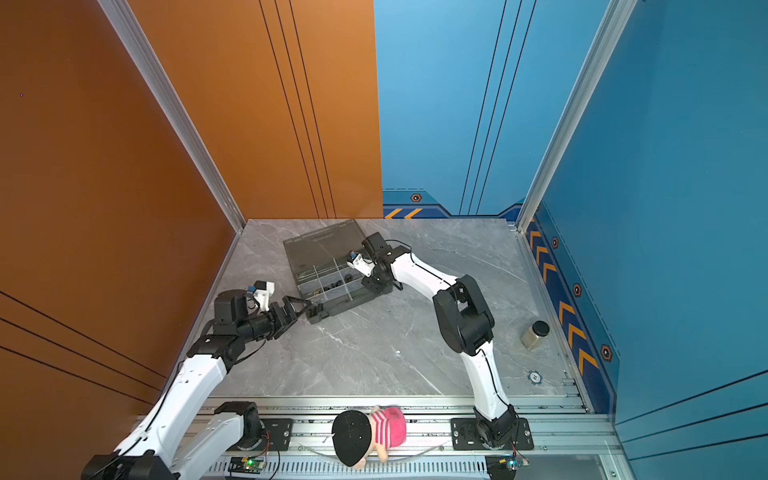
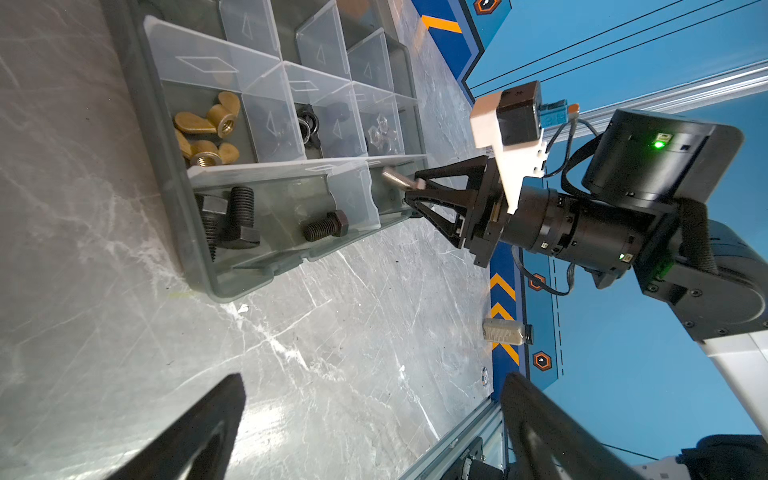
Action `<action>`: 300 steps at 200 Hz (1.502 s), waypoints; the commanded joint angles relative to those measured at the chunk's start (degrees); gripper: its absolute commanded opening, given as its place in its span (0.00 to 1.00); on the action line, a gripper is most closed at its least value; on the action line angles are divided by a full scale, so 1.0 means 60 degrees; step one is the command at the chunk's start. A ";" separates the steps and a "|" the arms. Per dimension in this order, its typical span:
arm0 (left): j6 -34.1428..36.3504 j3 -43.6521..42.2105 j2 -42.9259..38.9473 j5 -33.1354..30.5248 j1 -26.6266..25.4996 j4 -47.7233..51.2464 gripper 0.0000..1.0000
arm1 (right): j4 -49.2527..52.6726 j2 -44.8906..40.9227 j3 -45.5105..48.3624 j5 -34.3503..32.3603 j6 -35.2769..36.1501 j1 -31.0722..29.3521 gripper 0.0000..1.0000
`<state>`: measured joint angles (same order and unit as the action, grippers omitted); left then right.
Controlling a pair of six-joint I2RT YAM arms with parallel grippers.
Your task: Sort the screws and nuts into containers
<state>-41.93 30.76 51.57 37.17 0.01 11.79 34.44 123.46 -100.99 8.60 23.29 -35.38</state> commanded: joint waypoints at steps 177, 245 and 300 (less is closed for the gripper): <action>0.0596 0.0443 -0.0890 -0.1302 0.0316 0.0441 0.98 | -0.0918 -0.2806 0.2347 0.1153 -0.2114 0.1490 1.00; 0.1822 0.1132 -0.1008 -0.3044 0.0350 0.1453 0.98 | -0.2017 -0.6569 0.5640 0.0609 -0.2208 0.2618 1.00; 0.2730 0.0856 -0.1909 -0.4648 0.0364 0.0727 0.98 | -0.3765 -0.9007 0.8172 0.0380 -0.3481 0.4186 1.00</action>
<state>-29.52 36.40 43.55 15.73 1.63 18.81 18.02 73.28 -56.86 12.78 7.07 -13.26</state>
